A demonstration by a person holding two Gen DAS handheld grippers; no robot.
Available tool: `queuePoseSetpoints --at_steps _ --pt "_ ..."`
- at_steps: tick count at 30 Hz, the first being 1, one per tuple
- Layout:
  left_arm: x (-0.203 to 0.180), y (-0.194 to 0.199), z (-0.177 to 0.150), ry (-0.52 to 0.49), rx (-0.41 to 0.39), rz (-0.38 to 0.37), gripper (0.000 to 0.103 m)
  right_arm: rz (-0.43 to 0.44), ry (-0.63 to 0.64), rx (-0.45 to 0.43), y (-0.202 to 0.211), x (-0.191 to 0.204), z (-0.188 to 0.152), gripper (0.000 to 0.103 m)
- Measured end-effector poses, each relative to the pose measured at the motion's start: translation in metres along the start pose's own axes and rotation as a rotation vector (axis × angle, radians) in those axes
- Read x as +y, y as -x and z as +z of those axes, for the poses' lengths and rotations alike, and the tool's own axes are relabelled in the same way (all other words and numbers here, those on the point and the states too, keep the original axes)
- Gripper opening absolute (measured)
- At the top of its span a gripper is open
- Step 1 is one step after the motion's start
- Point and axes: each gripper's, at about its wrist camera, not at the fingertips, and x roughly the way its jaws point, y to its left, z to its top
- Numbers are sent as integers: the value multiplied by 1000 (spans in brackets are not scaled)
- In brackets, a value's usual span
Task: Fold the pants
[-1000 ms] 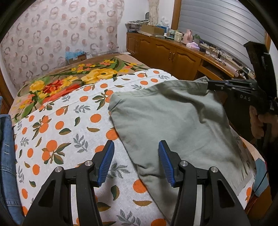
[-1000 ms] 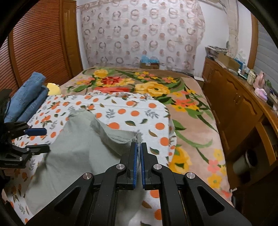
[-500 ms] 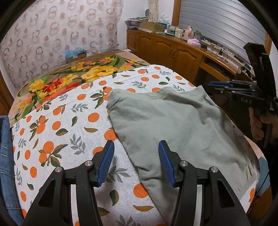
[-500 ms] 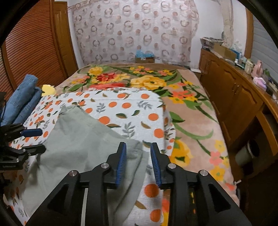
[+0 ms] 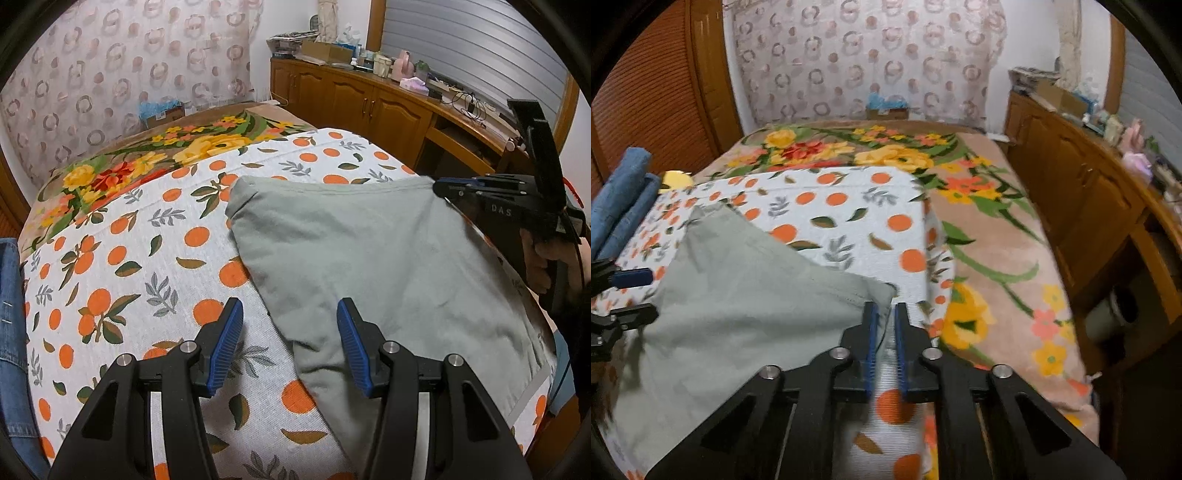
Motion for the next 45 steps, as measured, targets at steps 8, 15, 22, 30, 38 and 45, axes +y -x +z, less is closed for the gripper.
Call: queuePoseSetpoints --at_steps 8,15,22,30,38,45 --pt "-3 8 -9 10 -9 14 54 -7 -21 -22 17 9 -6 8" --pt "-5 17 -12 20 -26 20 54 17 -17 2 34 23 -25 31" --pt "-3 18 -11 23 -31 23 54 16 4 34 45 35 -42 44" --pt "13 -3 15 32 -14 6 54 43 -22 4 47 19 -33 44" --pt "28 -23 42 55 -4 14 54 66 -31 51 13 15 -18 39" --pt "40 -36 53 100 7 2 54 67 -20 63 1 15 -7 29"
